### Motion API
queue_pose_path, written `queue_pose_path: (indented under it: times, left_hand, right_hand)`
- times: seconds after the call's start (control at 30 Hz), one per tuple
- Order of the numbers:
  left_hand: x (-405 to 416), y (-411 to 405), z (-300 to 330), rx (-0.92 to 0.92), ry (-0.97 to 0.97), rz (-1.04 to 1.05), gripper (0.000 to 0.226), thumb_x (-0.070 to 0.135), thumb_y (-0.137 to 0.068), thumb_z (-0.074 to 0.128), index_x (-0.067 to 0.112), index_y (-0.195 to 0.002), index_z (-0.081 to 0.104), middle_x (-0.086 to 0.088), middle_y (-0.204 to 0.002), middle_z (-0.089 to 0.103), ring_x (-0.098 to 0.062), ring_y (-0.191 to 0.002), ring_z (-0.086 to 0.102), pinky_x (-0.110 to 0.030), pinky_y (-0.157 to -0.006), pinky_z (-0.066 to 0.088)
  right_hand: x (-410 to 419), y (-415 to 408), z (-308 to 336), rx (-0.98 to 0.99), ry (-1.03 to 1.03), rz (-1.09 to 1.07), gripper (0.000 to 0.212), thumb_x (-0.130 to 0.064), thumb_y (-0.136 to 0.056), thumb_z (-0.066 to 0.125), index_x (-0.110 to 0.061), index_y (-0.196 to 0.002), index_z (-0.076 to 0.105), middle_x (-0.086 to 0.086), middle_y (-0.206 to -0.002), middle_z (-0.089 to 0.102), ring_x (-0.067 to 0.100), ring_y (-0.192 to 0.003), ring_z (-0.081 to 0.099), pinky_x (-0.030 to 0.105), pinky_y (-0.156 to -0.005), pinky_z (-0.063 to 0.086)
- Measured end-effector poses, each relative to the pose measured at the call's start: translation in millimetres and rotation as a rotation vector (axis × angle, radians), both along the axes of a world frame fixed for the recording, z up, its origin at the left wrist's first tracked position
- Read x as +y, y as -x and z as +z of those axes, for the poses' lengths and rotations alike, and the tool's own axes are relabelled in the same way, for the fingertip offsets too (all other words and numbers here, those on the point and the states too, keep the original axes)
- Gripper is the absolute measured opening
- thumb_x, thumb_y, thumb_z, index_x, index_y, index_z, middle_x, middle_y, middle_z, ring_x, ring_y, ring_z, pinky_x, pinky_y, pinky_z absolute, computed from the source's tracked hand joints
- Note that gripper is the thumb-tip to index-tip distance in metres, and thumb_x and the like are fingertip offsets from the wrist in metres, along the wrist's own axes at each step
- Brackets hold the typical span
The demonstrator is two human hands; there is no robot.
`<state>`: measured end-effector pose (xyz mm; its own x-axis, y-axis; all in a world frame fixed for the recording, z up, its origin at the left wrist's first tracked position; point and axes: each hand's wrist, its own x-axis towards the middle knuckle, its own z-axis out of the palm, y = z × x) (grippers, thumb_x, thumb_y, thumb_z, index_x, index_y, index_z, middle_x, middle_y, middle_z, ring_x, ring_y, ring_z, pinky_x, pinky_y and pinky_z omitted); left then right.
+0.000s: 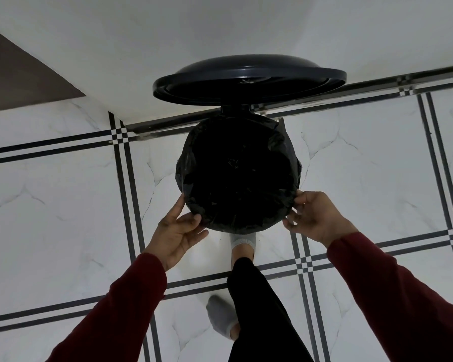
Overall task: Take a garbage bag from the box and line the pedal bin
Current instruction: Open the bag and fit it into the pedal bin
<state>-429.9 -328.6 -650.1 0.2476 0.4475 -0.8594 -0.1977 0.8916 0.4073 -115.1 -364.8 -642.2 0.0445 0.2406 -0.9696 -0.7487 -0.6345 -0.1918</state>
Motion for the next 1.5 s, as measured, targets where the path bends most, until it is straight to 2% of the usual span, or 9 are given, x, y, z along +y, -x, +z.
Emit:
queue_pose_path:
  times: [0.27,0.4,0.5,0.67,0.9,1.17,1.33,1.4,1.5]
  left_hand:
    - [2.4,6.7,-4.9,-0.047,-0.045,-0.01,0.079,-0.023,-0.091,0.05,0.034,-0.145,0.055,-0.013,-0.127,0.072,-0.022,-0.115,0.071,-0.027,-0.093,0.059]
    - [7.0,2.5,-2.8,-0.111,0.125,0.217,0.034,0.017,-0.099,0.06,0.024,-0.13,0.071,-0.011,-0.125,0.072,-0.028,-0.11,0.07,-0.037,-0.099,0.057]
    - [11.3,-4.7,-7.9,-0.052,0.2,0.3,0.038,0.044,-0.094,0.07,0.018,-0.121,0.075,-0.009,-0.121,0.074,-0.024,-0.106,0.074,-0.035,-0.089,0.061]
    - [15.6,-7.8,-12.3,-0.049,0.243,0.371,0.031,0.029,-0.09,0.073,0.011,-0.115,0.074,-0.01,-0.122,0.075,-0.018,-0.107,0.074,-0.034,-0.09,0.061]
    - [15.0,-12.4,-13.9,-0.044,0.25,0.4,0.022,0.029,-0.093,0.068,0.01,-0.104,0.073,-0.008,-0.11,0.078,-0.017,-0.096,0.077,-0.03,-0.089,0.061]
    - [14.7,-11.1,-22.5,-0.012,0.15,0.373,0.02,0.014,-0.104,0.055,0.015,-0.118,0.069,-0.003,-0.112,0.076,-0.016,-0.102,0.072,-0.032,-0.092,0.058]
    - [18.9,-11.5,-18.0,0.078,0.074,0.295,0.043,-0.014,-0.098,0.042,0.011,-0.122,0.068,-0.008,-0.102,0.079,-0.019,-0.091,0.077,-0.029,-0.079,0.062]
    - [14.5,-10.9,-16.6,0.11,0.03,0.28,0.044,-0.015,-0.095,0.042,0.008,-0.121,0.07,-0.011,-0.108,0.079,-0.021,-0.096,0.076,-0.028,-0.079,0.063]
    - [11.3,-10.2,-13.4,0.113,0.023,0.347,0.026,0.0,-0.098,0.048,0.008,-0.098,0.073,-0.017,-0.121,0.073,-0.026,-0.099,0.074,-0.032,-0.083,0.062]
  right_hand:
    - [-1.5,-3.4,0.7,0.065,-0.056,-0.016,0.056,0.011,-0.083,0.033,-0.012,-0.121,0.066,0.008,-0.104,0.071,0.023,-0.096,0.068,0.041,-0.092,0.058]
    - [0.5,-3.2,-4.5,0.065,-0.023,-0.112,0.036,0.003,-0.086,0.038,-0.007,-0.104,0.068,0.008,-0.094,0.07,0.022,-0.085,0.069,0.036,-0.091,0.059]
    - [2.1,-2.0,-4.4,0.059,0.015,-0.127,0.02,-0.02,-0.087,0.053,-0.007,-0.095,0.066,0.009,-0.092,0.066,0.024,-0.091,0.064,0.036,-0.094,0.055]
    - [7.9,-1.0,-2.7,0.0,0.031,-0.03,0.026,-0.03,-0.087,0.073,-0.01,-0.104,0.068,0.005,-0.091,0.068,0.022,-0.093,0.068,0.036,-0.091,0.058]
    - [6.5,-0.9,-5.7,0.011,0.057,-0.038,0.007,-0.016,-0.089,0.067,-0.01,-0.093,0.068,0.007,-0.083,0.068,0.021,-0.074,0.072,0.034,-0.072,0.064]
    - [-0.5,1.1,1.9,0.006,-0.059,-0.069,0.014,-0.02,-0.091,0.063,-0.012,-0.097,0.073,0.004,-0.086,0.073,0.021,-0.078,0.073,0.036,-0.092,0.056]
    - [4.4,-2.9,2.3,-0.04,0.018,-0.006,0.01,-0.017,-0.088,0.059,-0.014,-0.09,0.068,0.005,-0.085,0.068,0.019,-0.069,0.067,0.032,-0.069,0.058]
    - [5.6,-6.2,2.6,-0.055,0.003,0.024,0.012,-0.015,-0.087,0.056,-0.013,-0.09,0.067,0.006,-0.086,0.069,0.019,-0.065,0.068,0.035,-0.08,0.058]
    - [5.1,-10.8,0.5,-0.084,-0.03,0.051,0.019,-0.012,-0.087,0.055,-0.015,-0.102,0.067,0.007,-0.102,0.07,0.024,-0.085,0.072,0.04,-0.091,0.058]
